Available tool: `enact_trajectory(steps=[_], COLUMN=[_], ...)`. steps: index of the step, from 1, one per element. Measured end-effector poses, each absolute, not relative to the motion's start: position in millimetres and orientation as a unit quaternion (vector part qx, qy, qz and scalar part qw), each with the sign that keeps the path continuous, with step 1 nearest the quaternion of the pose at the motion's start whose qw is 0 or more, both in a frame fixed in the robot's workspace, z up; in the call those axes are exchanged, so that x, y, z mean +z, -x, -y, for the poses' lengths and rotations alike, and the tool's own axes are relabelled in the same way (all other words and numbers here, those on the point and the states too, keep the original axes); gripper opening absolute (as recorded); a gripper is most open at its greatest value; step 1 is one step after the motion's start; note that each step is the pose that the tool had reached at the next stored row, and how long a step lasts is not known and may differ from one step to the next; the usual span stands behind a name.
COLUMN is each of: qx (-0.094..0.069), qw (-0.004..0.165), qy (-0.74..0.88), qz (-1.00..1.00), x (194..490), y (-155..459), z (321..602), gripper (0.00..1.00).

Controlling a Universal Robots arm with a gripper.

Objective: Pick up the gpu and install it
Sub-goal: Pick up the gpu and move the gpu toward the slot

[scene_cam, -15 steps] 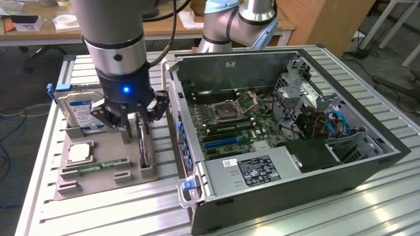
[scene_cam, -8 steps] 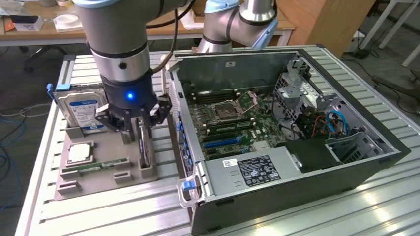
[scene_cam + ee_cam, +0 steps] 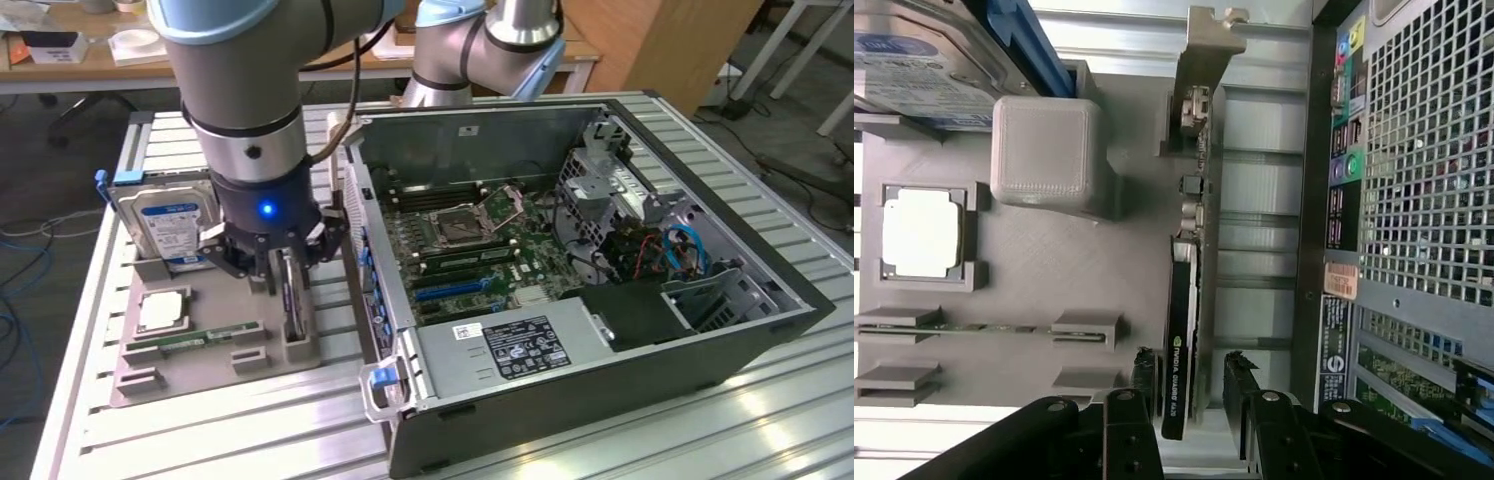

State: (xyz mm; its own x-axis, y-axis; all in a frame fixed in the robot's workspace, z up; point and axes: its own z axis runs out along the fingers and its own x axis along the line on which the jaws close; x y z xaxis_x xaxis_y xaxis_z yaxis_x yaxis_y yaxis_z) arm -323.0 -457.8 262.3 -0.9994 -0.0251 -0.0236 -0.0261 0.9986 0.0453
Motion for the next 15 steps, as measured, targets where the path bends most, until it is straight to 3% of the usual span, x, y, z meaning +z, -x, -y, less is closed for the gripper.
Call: enact_trajectory(steps=[15], qx=[0.022], qw=[0.011], qy=[0.013], qz=[-1.000], x=[238.4], y=[324.2], z=[453.6], gripper=[0.41])
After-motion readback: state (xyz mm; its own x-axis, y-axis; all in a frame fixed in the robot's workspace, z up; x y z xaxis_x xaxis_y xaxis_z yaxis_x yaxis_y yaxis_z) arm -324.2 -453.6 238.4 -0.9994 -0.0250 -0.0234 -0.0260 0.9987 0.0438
